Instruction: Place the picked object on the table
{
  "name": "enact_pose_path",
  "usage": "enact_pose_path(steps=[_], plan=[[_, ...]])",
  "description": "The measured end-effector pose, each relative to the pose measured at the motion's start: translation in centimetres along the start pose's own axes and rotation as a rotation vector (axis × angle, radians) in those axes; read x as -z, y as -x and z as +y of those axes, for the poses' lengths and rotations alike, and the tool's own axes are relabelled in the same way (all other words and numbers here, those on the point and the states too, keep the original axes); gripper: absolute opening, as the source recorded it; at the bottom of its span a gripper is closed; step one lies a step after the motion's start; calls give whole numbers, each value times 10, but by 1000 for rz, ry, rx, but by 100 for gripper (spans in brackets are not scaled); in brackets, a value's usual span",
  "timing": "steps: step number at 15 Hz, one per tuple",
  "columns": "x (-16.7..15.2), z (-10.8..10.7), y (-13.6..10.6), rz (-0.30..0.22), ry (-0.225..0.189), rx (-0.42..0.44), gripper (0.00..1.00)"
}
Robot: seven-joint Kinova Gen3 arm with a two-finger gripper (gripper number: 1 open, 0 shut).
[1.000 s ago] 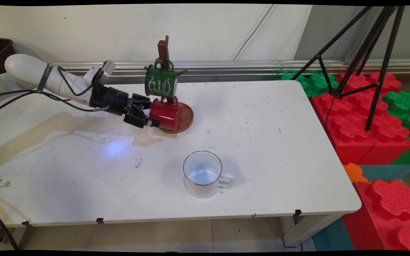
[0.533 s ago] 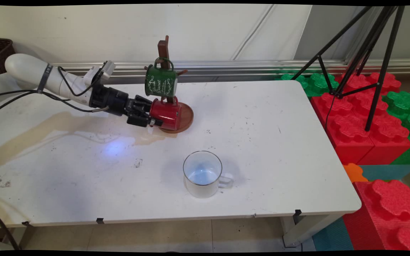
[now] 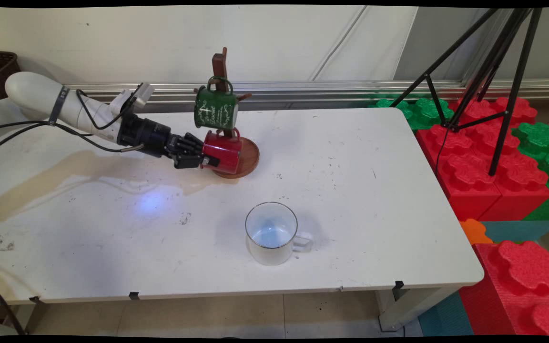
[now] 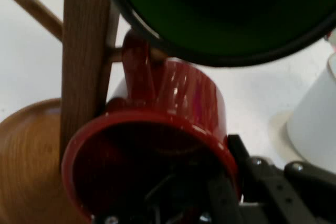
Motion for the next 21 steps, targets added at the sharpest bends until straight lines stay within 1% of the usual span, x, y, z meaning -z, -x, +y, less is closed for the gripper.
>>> enact_pose_path(steps=[12, 21], plan=[[7, 8, -3, 5, 41, 16, 0], [18, 21, -6, 1, 92, 17, 0]])
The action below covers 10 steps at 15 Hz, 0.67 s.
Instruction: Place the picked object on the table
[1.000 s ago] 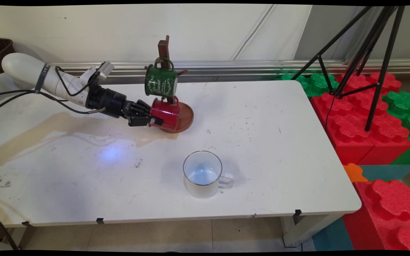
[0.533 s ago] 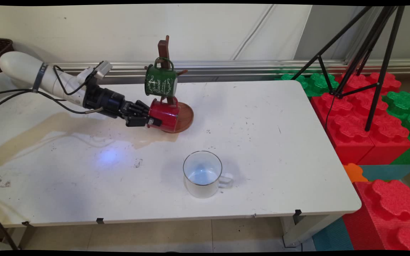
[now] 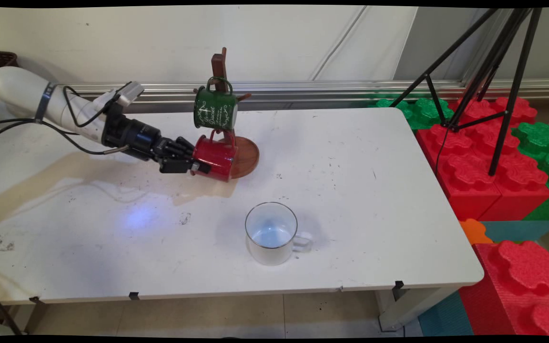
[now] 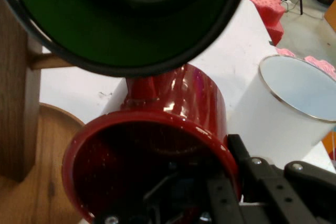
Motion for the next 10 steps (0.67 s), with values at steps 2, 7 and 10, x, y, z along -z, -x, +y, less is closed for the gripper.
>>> enact_pose_path(steps=[2, 7, 10], plan=[[3, 4, 1, -6, 5, 0, 0], [14, 14, 4, -27, 14, -8, 0], [28, 22, 4, -46, 12, -26, 0]])
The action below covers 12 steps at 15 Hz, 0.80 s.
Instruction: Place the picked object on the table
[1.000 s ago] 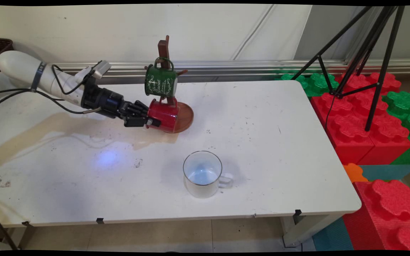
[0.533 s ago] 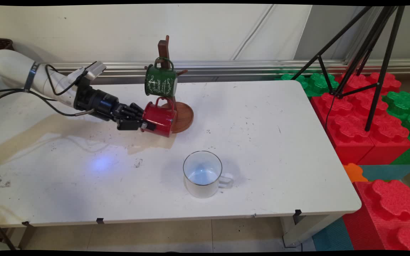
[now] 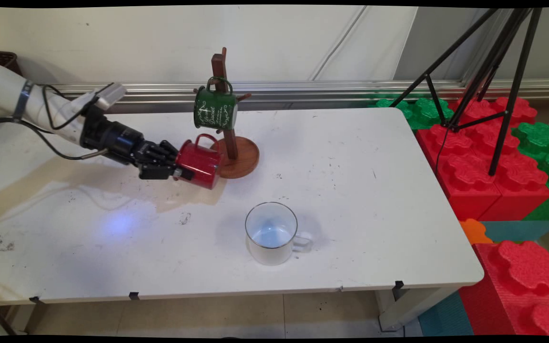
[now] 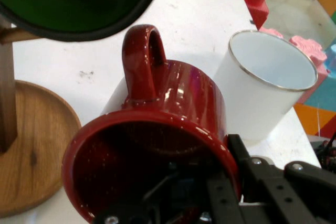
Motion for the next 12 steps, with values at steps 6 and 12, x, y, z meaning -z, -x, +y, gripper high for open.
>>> enact_pose_path(steps=[6, 12], plan=[[30, 13, -2, -43, -15, -51, 0], [63, 28, -8, -104, -38, -136, 0]])
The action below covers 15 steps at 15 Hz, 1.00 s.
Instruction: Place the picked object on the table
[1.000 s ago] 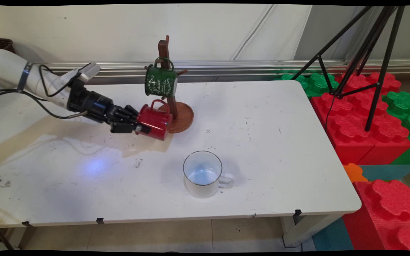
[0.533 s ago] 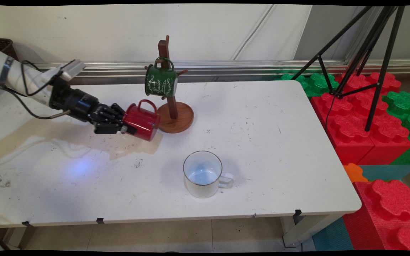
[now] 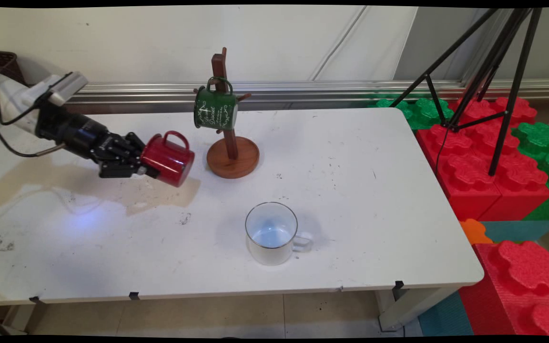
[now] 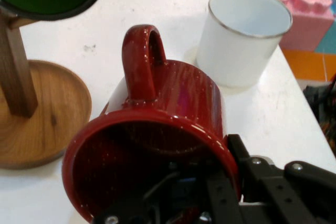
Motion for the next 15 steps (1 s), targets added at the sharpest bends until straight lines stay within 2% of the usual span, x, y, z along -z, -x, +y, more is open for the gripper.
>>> enact_pose_path(steps=[5, 15], plan=[[26, 13, 1, -90, -35, -73, 0], [53, 22, 1, -243, -114, -191, 0]])
